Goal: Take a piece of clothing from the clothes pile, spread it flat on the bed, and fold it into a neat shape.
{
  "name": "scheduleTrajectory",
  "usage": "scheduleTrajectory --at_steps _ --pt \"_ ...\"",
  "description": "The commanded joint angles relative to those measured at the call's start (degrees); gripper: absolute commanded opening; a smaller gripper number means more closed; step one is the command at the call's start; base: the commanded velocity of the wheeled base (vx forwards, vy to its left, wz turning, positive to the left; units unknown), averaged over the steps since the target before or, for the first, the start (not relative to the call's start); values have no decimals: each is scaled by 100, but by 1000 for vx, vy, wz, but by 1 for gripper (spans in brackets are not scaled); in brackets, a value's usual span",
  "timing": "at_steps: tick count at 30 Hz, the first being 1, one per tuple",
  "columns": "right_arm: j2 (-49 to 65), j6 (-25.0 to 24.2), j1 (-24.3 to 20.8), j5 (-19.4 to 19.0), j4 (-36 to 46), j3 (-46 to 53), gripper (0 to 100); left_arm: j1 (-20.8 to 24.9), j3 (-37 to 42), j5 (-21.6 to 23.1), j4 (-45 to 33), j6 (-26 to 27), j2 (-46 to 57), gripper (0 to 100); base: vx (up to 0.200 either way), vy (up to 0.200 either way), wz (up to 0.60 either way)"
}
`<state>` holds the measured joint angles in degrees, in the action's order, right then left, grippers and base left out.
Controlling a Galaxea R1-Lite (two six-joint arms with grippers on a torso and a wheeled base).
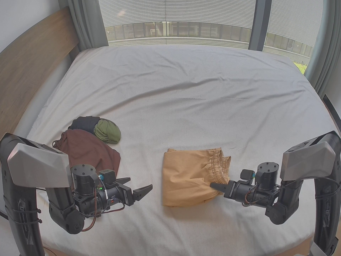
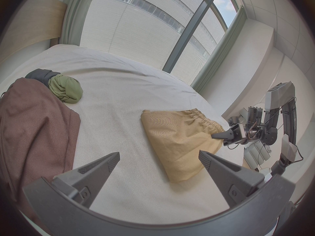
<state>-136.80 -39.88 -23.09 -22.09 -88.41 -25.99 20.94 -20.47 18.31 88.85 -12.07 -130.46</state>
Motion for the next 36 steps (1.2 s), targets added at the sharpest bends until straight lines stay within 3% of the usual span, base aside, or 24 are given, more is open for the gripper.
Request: scheduleTrajectory --at_steps 1,14,22,36 --pt "426 15 -11 -190 -1 6 0 -38 87 -3 1 3 47 100 0 0 0" --pt "1156 -3 -55 -718 -1 -99 0 -46 157 6 1 47 39 100 0 0 0" --pt "1209 -3 -47 -727 95 -609 0 -46 175 6 1 47 39 100 0 0 0" --pt "1402 -231 -47 -727 1168 -1875 0 -46 166 6 1 47 12 100 0 0 0"
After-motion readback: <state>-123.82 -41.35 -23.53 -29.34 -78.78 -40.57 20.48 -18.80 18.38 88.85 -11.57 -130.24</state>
